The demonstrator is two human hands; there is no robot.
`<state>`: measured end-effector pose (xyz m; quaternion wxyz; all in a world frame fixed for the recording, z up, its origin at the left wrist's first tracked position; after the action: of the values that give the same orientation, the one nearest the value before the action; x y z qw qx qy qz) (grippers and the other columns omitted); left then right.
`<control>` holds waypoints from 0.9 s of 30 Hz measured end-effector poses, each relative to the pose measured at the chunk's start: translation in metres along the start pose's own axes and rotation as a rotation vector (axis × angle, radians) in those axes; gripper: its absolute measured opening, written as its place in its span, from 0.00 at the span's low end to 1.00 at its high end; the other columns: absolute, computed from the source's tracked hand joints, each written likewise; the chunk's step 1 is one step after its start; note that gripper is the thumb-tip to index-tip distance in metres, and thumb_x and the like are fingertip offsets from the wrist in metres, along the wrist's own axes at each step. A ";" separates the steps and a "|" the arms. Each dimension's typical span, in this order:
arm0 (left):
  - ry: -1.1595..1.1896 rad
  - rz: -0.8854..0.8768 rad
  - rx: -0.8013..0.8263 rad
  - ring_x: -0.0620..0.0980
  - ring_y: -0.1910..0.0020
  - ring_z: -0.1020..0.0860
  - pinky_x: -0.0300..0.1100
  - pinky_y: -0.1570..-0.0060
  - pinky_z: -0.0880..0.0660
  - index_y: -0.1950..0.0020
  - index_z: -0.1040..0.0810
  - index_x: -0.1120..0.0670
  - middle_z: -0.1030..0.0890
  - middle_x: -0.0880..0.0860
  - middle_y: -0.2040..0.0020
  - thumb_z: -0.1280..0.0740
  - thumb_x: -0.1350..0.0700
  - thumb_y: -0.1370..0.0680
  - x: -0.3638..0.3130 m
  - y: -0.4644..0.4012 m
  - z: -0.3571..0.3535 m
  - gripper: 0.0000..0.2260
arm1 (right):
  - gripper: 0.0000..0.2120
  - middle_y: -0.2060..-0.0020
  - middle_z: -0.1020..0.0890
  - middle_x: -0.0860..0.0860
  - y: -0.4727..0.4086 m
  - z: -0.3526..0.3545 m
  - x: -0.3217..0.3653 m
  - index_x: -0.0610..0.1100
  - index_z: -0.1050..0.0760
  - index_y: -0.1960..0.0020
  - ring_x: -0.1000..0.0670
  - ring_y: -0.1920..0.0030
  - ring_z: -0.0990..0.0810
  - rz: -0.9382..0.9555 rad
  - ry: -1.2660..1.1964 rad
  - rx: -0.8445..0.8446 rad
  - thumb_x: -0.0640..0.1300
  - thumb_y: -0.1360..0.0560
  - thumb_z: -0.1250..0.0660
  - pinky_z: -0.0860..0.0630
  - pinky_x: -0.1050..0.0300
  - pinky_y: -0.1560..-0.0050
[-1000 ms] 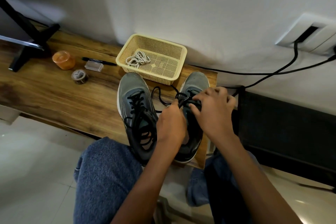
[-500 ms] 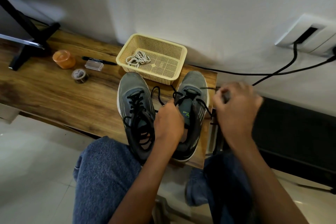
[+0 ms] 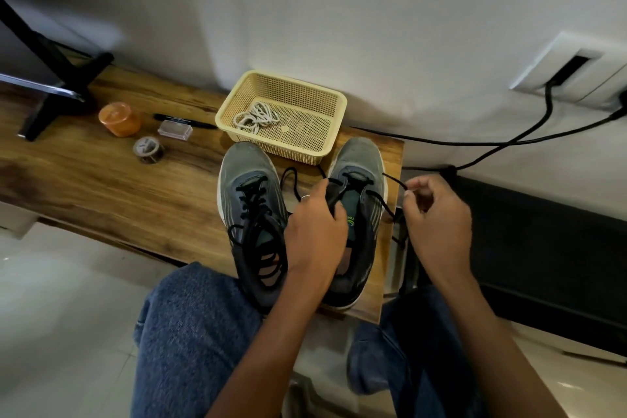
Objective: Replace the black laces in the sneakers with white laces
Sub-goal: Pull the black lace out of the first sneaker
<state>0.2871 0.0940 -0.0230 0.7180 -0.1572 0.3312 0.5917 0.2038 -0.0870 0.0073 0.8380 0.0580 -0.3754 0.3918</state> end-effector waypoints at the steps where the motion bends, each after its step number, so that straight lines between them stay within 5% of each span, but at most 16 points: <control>1: -0.005 -0.029 -0.024 0.53 0.39 0.25 0.47 0.44 0.27 0.25 0.35 0.50 0.24 0.53 0.35 0.40 0.52 0.19 -0.003 0.000 0.002 0.21 | 0.06 0.57 0.20 0.52 0.001 -0.006 -0.001 0.46 0.23 0.48 0.51 0.57 0.21 0.005 0.007 0.010 0.40 0.24 0.35 0.21 0.50 0.57; 7: -0.055 -0.184 -0.047 0.48 0.32 0.29 0.43 0.38 0.30 0.26 0.34 0.51 0.29 0.49 0.29 0.38 0.53 0.19 -0.017 -0.010 -0.003 0.21 | 0.08 0.50 0.23 0.49 0.000 -0.036 0.008 0.44 0.23 0.45 0.53 0.51 0.24 0.098 -0.001 0.101 0.38 0.24 0.36 0.26 0.58 0.51; 15: -0.071 -0.154 -0.005 0.54 0.38 0.24 0.49 0.43 0.27 0.29 0.30 0.52 0.24 0.53 0.35 0.41 0.56 0.18 -0.016 -0.021 -0.015 0.17 | 0.17 0.51 0.26 0.53 0.006 -0.059 0.015 0.47 0.23 0.46 0.55 0.48 0.28 0.101 0.007 0.253 0.57 0.29 0.32 0.30 0.59 0.51; 21: -0.023 -0.131 -0.038 0.57 0.46 0.20 0.52 0.48 0.23 0.31 0.26 0.53 0.19 0.58 0.42 0.42 0.56 0.17 -0.009 -0.026 -0.017 0.16 | 0.15 0.51 0.21 0.48 0.023 -0.060 -0.001 0.41 0.22 0.44 0.50 0.50 0.23 0.031 -0.071 0.219 0.45 0.28 0.30 0.27 0.58 0.52; 27: 0.037 -0.067 -0.109 0.55 0.47 0.20 0.49 0.49 0.23 0.32 0.25 0.52 0.18 0.56 0.44 0.43 0.58 0.17 0.000 -0.026 -0.015 0.15 | 0.05 0.65 0.23 0.49 0.028 -0.045 -0.012 0.41 0.22 0.58 0.52 0.65 0.27 -0.038 -0.156 0.067 0.39 0.25 0.35 0.36 0.63 0.65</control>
<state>0.3078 0.0780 -0.0382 0.7216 -0.2178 0.3064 0.5813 0.2053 -0.0577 -0.0385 0.8111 0.1236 -0.4249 0.3826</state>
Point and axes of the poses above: each hand's wrist, its own y-axis away from the middle knuckle, its own z-axis out of the back of the hand, x = y × z, the point moved 10 cm from there along -y, towards the middle knuckle
